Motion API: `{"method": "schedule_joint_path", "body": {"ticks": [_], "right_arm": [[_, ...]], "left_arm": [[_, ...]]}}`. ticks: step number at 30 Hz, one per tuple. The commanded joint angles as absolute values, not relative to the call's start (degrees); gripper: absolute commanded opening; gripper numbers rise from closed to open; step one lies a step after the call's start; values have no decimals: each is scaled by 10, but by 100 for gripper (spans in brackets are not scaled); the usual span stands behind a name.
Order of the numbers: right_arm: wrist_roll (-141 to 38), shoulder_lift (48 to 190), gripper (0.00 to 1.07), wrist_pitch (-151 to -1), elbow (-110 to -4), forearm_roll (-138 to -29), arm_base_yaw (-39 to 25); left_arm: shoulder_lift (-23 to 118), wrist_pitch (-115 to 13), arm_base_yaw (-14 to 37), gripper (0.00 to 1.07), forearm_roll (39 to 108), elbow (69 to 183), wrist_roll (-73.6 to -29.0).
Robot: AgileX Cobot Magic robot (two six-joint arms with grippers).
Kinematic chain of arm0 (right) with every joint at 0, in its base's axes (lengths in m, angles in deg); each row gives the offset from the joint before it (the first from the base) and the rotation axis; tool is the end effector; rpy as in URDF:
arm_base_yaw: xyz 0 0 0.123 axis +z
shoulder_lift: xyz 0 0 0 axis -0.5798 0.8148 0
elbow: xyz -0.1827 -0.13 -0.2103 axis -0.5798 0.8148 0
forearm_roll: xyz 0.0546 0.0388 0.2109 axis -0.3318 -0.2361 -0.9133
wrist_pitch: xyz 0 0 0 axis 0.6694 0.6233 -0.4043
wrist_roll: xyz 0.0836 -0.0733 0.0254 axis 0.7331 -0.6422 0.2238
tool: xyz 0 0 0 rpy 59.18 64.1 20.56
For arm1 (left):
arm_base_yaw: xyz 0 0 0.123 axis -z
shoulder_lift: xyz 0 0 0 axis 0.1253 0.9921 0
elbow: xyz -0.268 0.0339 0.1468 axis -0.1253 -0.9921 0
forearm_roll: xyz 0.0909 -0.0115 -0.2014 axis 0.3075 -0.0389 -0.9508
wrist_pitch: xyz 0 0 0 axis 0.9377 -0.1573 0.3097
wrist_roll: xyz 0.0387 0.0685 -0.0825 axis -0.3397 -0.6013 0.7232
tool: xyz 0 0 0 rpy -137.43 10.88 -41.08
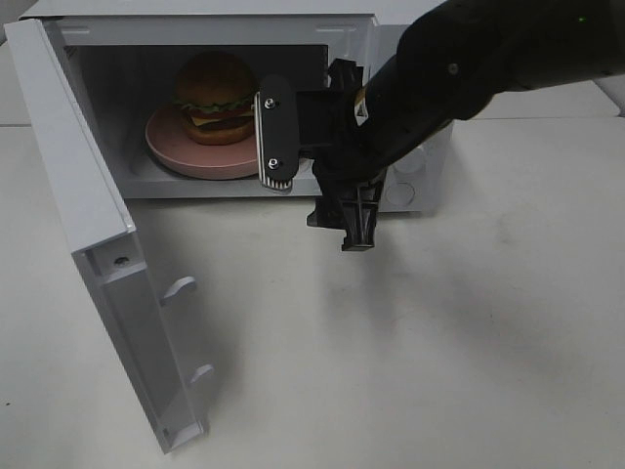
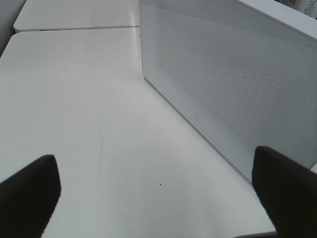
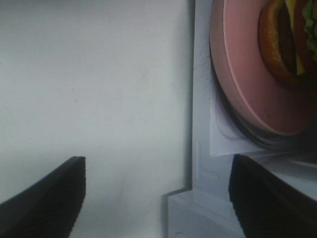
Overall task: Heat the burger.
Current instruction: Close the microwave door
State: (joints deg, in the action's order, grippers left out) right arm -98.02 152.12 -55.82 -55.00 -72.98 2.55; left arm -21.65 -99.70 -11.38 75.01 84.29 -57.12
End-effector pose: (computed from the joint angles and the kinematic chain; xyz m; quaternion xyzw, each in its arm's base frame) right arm 0.3009 0.2275 0.2366 -0.7010 0.6155 -0.0940 0.3477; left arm -0.0339 -0.0243 0.2553 0.0439 0.8414 -0.0471 0.5366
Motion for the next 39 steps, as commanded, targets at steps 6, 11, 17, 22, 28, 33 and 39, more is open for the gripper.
{"method": "schedule_joint_path", "body": {"ticks": [6,11,17,22,28,33,39], "right_arm": [[-848,1426,77,-550,-463,-729,28],[-763,1369,76,-509,-431,-731,28],[-611,1308,76,-406,-426,-733,28],[-514,1269,76,-342,-426,-733,28],[-423,1214,76,-224,-426,-733,28],[-394,1175,76,-150,-426,-733,28],[-391,1133,76,-84,-426,-733,28]], "left_arm": [[-227,-994,-113,100,750,841,-569],[-227,-994,-113,100,750,841,-569],[-227,-994,-113,100,750,841,-569],[-227,-994,-113,100,750,841,-569],[-227,-994,-113,100,750,841,-569],[-227,-994,-113,100,750,841,-569],[-227,-994,-113,100,750,841,-569]]}}
